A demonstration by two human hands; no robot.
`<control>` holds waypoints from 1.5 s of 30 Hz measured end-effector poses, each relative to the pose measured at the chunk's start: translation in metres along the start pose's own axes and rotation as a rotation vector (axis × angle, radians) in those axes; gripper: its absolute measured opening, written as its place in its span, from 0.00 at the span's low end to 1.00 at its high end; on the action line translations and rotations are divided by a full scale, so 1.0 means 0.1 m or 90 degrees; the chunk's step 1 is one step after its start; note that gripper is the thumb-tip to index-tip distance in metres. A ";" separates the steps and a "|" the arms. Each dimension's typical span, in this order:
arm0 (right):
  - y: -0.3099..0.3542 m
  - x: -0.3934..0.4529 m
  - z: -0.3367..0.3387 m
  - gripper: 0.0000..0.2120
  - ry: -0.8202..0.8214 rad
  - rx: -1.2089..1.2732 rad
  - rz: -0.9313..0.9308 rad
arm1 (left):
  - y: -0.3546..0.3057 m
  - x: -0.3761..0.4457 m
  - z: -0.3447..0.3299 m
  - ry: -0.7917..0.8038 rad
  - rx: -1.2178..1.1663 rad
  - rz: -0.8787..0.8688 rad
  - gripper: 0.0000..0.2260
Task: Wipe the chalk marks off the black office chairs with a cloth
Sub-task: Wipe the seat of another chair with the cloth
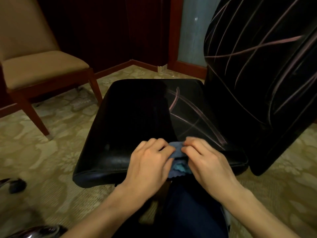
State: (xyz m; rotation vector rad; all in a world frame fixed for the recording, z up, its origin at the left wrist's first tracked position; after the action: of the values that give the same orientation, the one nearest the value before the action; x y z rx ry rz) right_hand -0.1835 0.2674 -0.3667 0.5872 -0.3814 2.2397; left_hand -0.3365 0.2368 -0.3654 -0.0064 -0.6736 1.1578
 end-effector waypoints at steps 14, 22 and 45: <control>-0.14 0.10 -0.18 0.13 0.103 0.054 -0.129 | 0.06 0.22 -0.11 0.035 -0.093 0.095 0.09; -0.02 0.12 -0.01 0.08 0.086 -0.087 -0.048 | -0.12 0.11 -0.12 0.046 -0.009 0.019 0.08; -0.30 0.72 -0.42 0.09 0.164 -0.132 -0.119 | 0.44 0.91 -0.30 0.098 -0.033 0.153 0.10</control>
State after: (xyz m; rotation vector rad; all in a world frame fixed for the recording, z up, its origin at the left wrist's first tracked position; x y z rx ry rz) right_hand -0.2166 0.3500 -0.3623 0.2121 -0.4033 2.0327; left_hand -0.3379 0.3416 -0.3600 -0.2237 -0.5760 1.3542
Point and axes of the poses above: each hand's wrist, its own x-axis towards the middle knuckle, its own z-axis out of the back of the hand, y = z × x, the point moved 4 cm from there along x, towards the middle knuckle, and after that the axes turned 12 degrees about -x, right-handed, at the moved point
